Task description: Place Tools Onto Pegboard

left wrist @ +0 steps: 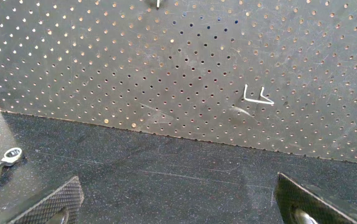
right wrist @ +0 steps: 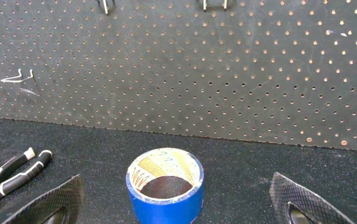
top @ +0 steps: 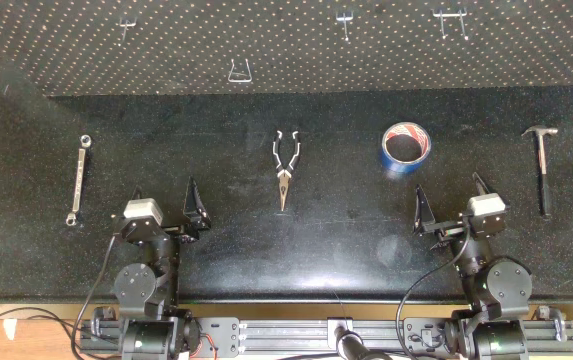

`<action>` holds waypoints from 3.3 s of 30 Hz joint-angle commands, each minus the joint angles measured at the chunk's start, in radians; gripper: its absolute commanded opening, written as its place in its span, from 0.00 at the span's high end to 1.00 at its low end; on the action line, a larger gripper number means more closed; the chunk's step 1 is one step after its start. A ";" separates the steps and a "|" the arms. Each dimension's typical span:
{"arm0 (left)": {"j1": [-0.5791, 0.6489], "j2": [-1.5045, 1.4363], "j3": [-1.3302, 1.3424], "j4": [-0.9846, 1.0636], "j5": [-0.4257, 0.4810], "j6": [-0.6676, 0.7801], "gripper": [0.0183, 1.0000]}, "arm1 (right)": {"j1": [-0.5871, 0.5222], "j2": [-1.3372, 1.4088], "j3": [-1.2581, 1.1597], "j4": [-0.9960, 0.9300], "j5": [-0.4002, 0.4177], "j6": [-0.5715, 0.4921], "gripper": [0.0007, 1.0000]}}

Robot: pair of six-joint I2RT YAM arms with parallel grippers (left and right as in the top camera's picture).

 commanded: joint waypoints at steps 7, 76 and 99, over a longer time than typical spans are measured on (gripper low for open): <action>-0.003 -0.008 -0.002 -0.006 0.000 0.013 0.00 | 0.008 -0.011 -0.003 -0.006 0.006 0.014 0.02; 0.768 1.816 1.119 -0.439 0.346 0.798 0.00 | 0.008 -0.011 -0.003 -0.006 0.006 0.014 0.02; 0.768 1.862 1.133 -0.484 0.305 0.798 0.62 | 0.008 -0.011 -0.003 -0.006 0.006 0.014 0.02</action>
